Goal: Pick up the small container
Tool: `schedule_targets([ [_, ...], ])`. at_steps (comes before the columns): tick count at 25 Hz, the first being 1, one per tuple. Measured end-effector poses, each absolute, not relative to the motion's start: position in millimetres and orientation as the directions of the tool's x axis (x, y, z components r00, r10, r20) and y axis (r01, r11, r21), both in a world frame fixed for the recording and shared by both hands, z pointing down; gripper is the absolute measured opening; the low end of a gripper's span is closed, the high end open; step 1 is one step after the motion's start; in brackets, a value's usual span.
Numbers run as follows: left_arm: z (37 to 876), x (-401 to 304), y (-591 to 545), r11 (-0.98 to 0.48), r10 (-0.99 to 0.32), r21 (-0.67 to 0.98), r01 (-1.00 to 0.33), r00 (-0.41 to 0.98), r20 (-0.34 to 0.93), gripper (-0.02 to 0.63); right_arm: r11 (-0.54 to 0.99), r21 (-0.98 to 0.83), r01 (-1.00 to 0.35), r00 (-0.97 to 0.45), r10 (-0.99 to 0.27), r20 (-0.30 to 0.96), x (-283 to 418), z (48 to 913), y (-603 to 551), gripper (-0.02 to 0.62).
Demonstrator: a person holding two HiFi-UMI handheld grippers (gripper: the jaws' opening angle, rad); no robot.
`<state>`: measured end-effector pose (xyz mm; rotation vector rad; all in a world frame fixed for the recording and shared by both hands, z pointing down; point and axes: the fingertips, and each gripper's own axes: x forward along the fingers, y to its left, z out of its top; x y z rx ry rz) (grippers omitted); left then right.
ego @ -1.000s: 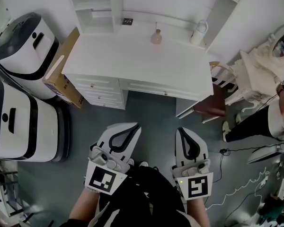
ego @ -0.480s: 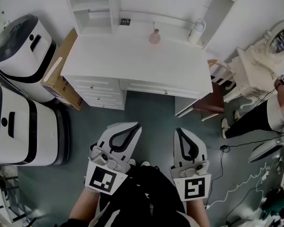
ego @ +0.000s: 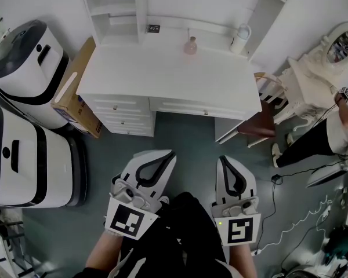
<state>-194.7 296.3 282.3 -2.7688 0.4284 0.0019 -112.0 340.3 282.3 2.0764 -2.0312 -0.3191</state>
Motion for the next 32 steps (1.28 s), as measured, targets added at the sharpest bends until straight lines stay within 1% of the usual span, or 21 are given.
schedule_targets([
  [5, 280.8, -199.7, 295.2, -0.904, -0.282, -0.316, -0.287, 0.957, -0.062, 0.0, -0.041, 0.3, -0.953, 0.042, -0.999, -0.004, -117.1, 280.1, 341.4, 0.002],
  [11, 273.3, -202.5, 284.8, -0.911, -0.299, -0.265, -0.315, 0.949, -0.099, 0.001, -0.027, 0.326, -0.945, 0.035, -0.999, 0.017, -114.9, 283.2, 339.4, 0.002],
  [17, 275.4, -196.0, 274.4, -0.905, -0.318, -0.265, -0.332, 0.943, -0.094, 0.0, -0.017, 0.318, -0.948, 0.025, -1.0, 0.018, -106.0, 286.5, 327.1, 0.002],
  [25, 274.8, -172.0, 255.0, -0.893, -0.33, -0.295, -0.339, 0.94, -0.082, 0.0, 0.015, 0.33, -0.944, -0.009, -1.0, 0.019, -84.6, 289.4, 299.8, 0.002],
  [32, 278.6, -135.6, 223.1, -0.886, -0.356, -0.293, -0.36, 0.932, -0.068, 0.0, 0.046, 0.32, -0.946, -0.042, -0.999, 0.018, -47.7, 290.9, 265.2, 0.002],
])
